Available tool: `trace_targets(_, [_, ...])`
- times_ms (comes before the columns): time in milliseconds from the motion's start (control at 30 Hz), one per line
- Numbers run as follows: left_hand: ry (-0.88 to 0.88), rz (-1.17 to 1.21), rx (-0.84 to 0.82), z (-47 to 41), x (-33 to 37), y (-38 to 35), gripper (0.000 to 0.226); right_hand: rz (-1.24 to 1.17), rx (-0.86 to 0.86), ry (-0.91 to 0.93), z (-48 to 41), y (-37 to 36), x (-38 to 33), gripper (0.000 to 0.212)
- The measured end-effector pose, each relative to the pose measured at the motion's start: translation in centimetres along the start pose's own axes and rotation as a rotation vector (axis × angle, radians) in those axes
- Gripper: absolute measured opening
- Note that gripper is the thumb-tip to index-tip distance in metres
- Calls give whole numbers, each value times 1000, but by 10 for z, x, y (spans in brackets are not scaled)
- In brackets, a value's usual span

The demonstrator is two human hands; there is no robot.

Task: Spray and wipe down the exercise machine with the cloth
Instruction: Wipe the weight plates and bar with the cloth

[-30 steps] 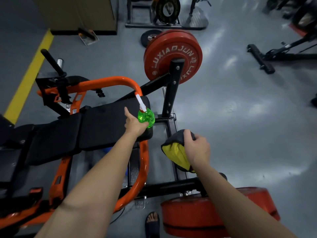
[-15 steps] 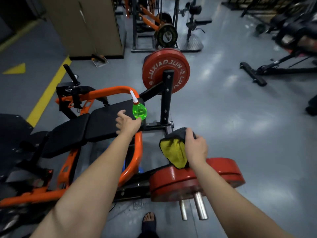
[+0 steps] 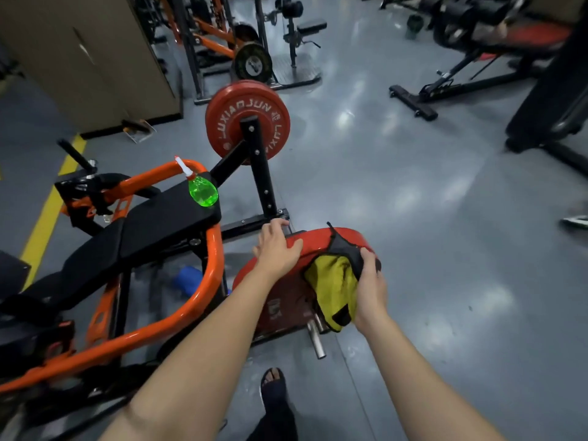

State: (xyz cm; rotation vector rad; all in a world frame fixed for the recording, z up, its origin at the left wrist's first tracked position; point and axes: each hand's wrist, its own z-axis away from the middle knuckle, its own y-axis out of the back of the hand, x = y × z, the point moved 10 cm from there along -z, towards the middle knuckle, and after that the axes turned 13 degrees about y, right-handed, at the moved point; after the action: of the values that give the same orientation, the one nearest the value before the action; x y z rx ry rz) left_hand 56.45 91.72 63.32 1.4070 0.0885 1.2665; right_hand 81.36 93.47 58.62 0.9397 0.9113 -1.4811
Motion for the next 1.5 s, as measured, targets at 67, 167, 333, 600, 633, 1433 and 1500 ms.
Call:
trace_targets(67, [-64,-61,-30,1,10,-18,49,-174,-18,-50,-1,6,9,55])
trace_targets(167, [-144,-186,-71,-14,20,-43,53,-414,-55,-133,-9,-6,26,34])
trace_targets(333, [-291,-464,42,-27,28,-66,58,-240,26,-133,-27,-29,67,63])
trace_targets(600, [-317,-477,52,-36,26,-68,58,-88,380,-76,-32,-33,95,75])
trace_targets(633, [-313,-472,49,-36,25,-67,57,-79,408,-86,-32,-34,97,75])
trace_targets(1433, [-210,-386,133,-32,15,-61,50,-259,118,-141,-37,-75,115,66])
trace_targets(1500, [-204,-374,136,-32,15,-60,51,-309,191,-160,-59,-58,107,53])
